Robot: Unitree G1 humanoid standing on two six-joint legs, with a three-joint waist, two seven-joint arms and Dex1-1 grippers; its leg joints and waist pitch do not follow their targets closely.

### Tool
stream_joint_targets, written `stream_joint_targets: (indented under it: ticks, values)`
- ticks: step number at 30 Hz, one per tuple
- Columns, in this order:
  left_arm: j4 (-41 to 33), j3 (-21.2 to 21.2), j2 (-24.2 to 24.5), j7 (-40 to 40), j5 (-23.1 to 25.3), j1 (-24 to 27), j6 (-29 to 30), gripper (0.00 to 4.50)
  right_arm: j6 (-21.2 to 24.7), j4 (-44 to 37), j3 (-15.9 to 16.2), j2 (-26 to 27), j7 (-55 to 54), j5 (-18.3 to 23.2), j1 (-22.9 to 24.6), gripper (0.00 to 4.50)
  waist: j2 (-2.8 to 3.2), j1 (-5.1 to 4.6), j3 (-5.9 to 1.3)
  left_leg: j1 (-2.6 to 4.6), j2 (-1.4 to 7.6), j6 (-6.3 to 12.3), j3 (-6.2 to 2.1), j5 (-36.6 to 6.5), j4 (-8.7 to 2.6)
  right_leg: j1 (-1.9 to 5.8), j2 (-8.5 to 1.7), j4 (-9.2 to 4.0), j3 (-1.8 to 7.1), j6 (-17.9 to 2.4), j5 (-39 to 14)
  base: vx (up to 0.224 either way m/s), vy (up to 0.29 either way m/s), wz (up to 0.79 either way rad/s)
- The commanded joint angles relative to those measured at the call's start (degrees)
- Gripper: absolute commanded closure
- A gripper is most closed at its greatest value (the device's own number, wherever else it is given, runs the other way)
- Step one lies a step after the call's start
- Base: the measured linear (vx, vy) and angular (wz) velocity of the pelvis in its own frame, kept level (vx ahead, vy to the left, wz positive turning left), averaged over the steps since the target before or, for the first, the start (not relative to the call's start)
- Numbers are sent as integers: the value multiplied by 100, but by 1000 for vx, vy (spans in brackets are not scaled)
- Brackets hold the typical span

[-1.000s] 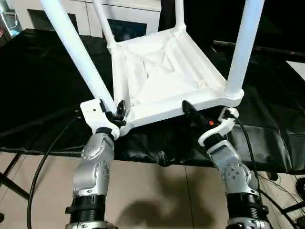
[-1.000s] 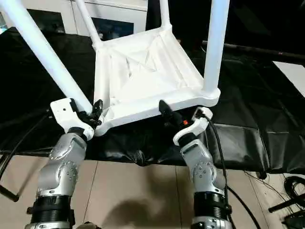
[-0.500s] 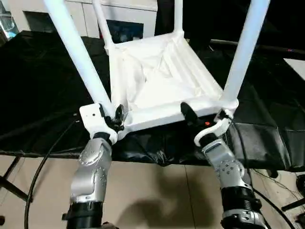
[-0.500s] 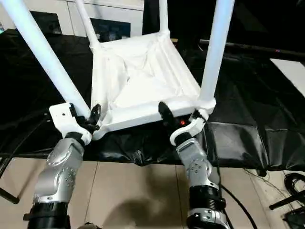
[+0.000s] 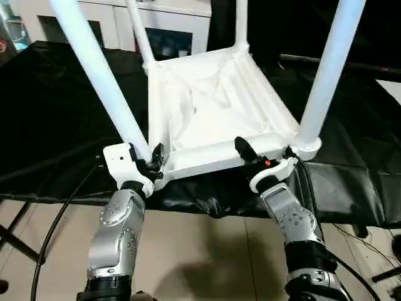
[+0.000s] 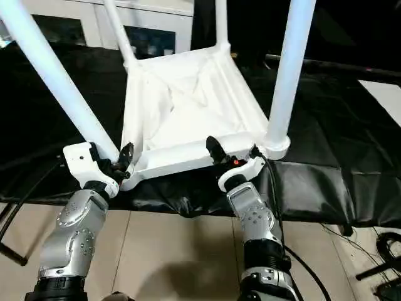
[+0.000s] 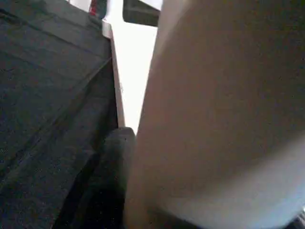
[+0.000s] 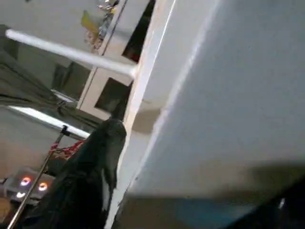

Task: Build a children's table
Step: Flip table

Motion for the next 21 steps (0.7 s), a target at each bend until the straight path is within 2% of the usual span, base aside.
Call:
stream_joint_targets:
  ticks: [1, 2, 3, 4, 5, 6, 9, 10, 11, 12, 13, 14, 17, 18, 19, 21]
  values:
    - [209, -297, -317, -209, -325, 90, 438, 225, 40, -217, 177, 6, 341, 88, -240, 173, 43, 11, -432, 100, 58, -92, 49, -1210, -413, 233, -163, -362, 116, -775, -764, 0, 0, 0]
    - [200, -290, -302, -211, -329, 64, 459, 225, 31, -225, 191, 15, 350, 73, -264, 176, 77, 22, -435, 105, 61, -105, 43, -1204, -415, 233, -166, -352, 116, -781, -742, 0, 0, 0]
    - [236, -274, -264, -228, -338, -26, 501, 225, 41, -234, 224, 22, 400, 41, -325, 176, 62, 21, -438, 102, 61, -114, 43, -1168, -413, 237, -162, -348, 116, -791, -666, 0, 0, 0]
    - [256, -277, -247, -237, -330, -57, 515, 225, 45, -241, 246, 15, 418, 27, -342, 154, 84, 16, -438, 109, 58, -129, 45, -1165, -414, 233, -154, -348, 114, -798, -615, 0, 0, 0]
    - [274, -276, -240, -261, -344, -94, 524, 225, 73, -238, 229, 20, 433, 67, -364, 143, 65, 13, -438, 105, 54, -132, 46, -1169, -412, 239, -152, -347, 112, -796, -618, 0, 0, 0]
    - [284, -276, -239, -277, -356, -116, 528, 225, 93, -234, 211, 25, 441, 101, -377, 135, 79, 22, -441, 113, 51, -135, 47, -1177, -411, 240, -156, -347, 113, -798, -630, 0, 0, 0]
    - [273, -294, -234, -326, -398, -189, 561, 225, 49, -147, 105, 42, 373, 168, -449, 133, 74, 26, -437, 106, 51, -158, 45, -1217, -416, 243, -167, -354, 114, -797, -724, 0, 0, 0]
    - [230, -322, -239, -360, -437, -213, 610, 225, 33, -96, 130, 8, 395, 98, -490, 104, 122, 29, -442, 105, 50, -176, 36, -1210, -417, 245, -170, -344, 113, -806, -704, 0, 0, 0]
    - [205, -342, -242, -372, -449, -222, 638, 225, 41, -74, 136, -7, 416, 84, -514, 104, 128, 24, -444, 111, 52, -191, 38, -1222, -415, 240, -164, -349, 112, -808, -685, 0, 0, 0]
    - [142, -398, -264, -427, -505, -219, 695, 225, 124, -80, 145, -29, 562, 128, -553, 97, 106, 16, -446, 111, 49, -188, 41, -1221, -411, 246, -158, -344, 109, -824, -647, 0, 0, 0]
    - [142, -398, -264, -427, -505, -219, 695, 225, 124, -80, 145, -29, 562, 128, -553, 129, 100, 21, -449, 103, 49, -167, 42, -1177, -408, 258, -162, -337, 110, -845, -584, 0, 0, 0]
    - [122, -416, -268, -442, -522, -214, 714, 225, 146, -88, 146, -31, 600, 143, -561, 141, 100, 21, -449, 103, 49, -167, 42, -1177, -408, 258, -162, -337, 110, -845, -584, 0, 0, 0]
    - [97, -466, -283, -461, -484, -189, 736, 225, 161, -64, 161, -46, 597, 101, -580, 134, 92, 23, -463, 103, 45, -100, 49, -939, -384, 268, -152, -303, 108, -917, -290, 0, 0, 0]
    - [88, -480, -301, -480, -474, -163, 736, 225, 173, -83, 230, -69, 683, 38, -550, 163, 66, 16, -460, 100, 46, -74, 55, -895, -383, 273, -147, -305, 108, -928, -244, 0, 0, 0]
    - [86, -483, -303, -484, -472, -158, 735, 225, 175, -88, 242, -72, 700, 29, -544, 177, 81, 22, -457, 99, 46, -66, 55, -925, -386, 275, -153, -309, 107, -932, -302, 0, 0, 0]
    - [65, -499, -304, -505, -478, -129, 740, 225, 204, -104, 256, -57, 674, 18, -527, 173, 80, 21, -454, 110, 50, -70, 57, -979, -388, 268, -158, -319, 109, -931, -409, 0, 0, 0]
